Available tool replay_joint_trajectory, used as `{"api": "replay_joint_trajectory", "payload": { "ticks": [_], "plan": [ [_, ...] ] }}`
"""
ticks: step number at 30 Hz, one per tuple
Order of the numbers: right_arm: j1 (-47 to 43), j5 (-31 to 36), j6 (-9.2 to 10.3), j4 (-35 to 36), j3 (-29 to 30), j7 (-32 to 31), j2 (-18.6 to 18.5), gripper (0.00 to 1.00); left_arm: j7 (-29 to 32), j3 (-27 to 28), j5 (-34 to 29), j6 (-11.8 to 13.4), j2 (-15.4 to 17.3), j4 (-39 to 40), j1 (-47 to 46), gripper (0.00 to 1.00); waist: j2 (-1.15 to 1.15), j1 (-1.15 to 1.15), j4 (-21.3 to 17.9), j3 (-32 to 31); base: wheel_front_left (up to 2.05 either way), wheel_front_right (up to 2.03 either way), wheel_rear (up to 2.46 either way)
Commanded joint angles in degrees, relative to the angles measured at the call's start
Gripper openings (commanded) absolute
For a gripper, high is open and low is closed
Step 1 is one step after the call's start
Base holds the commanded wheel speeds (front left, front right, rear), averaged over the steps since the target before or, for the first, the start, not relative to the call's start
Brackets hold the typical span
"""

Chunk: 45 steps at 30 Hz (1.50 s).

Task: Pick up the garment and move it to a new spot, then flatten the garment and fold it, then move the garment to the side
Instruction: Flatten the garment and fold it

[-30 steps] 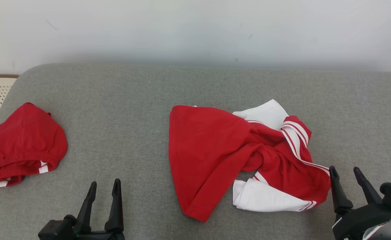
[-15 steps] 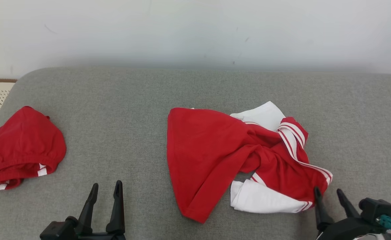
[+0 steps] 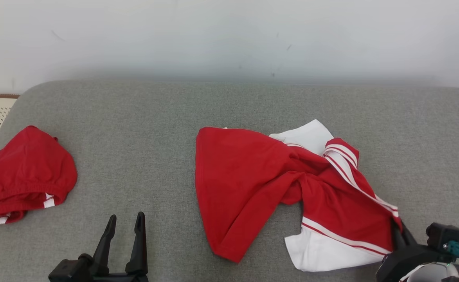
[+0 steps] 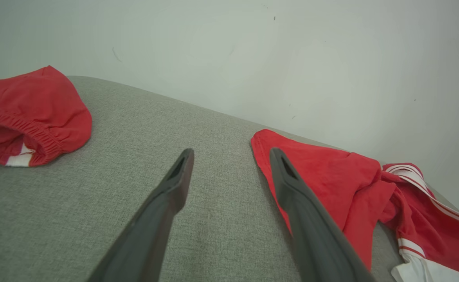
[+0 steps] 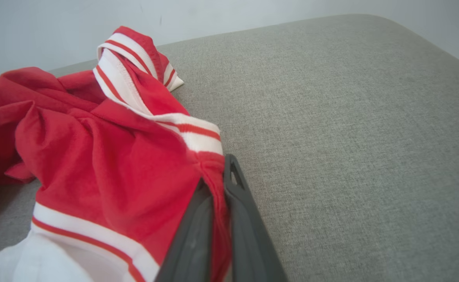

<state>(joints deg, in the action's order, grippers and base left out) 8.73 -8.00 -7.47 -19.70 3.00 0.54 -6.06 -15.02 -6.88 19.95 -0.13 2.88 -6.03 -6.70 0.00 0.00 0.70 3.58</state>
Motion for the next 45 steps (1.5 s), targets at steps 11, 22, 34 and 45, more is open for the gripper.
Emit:
{"api": "replay_joint_trajectory", "payload": {
  "ticks": [11,22,34,45],
  "plan": [
    [5.3,2.3,-0.05,-4.4,4.6,2.5,-4.6,0.96,-0.2,0.3,-0.3,-0.2,0.0,0.0,-0.7,1.0,0.0,0.0,0.2,1.1,0.0,0.0,0.0],
    [4.1,0.3,-0.05,-0.1,4.9,11.3,-2.3,1.0,-0.2,0.4,-0.4,-0.4,0.0,-0.2,-0.2,1.0,0.0,0.0,-0.1,1.1,0.0,0.0,0.0],
    [-1.3,-1.2,-0.05,6.6,2.0,7.2,0.0,1.0,-0.2,-0.9,0.2,-0.2,0.0,-0.5,0.5,1.0,0.0,0.0,-1.3,0.6,0.0,0.0,0.0],
    [-2.1,0.1,-0.05,7.1,1.4,4.7,-0.1,1.0,-0.2,-1.6,0.4,-0.1,0.0,-1.0,0.6,1.0,0.0,0.0,-1.8,0.4,0.0,0.0,0.0]
  ]
}}
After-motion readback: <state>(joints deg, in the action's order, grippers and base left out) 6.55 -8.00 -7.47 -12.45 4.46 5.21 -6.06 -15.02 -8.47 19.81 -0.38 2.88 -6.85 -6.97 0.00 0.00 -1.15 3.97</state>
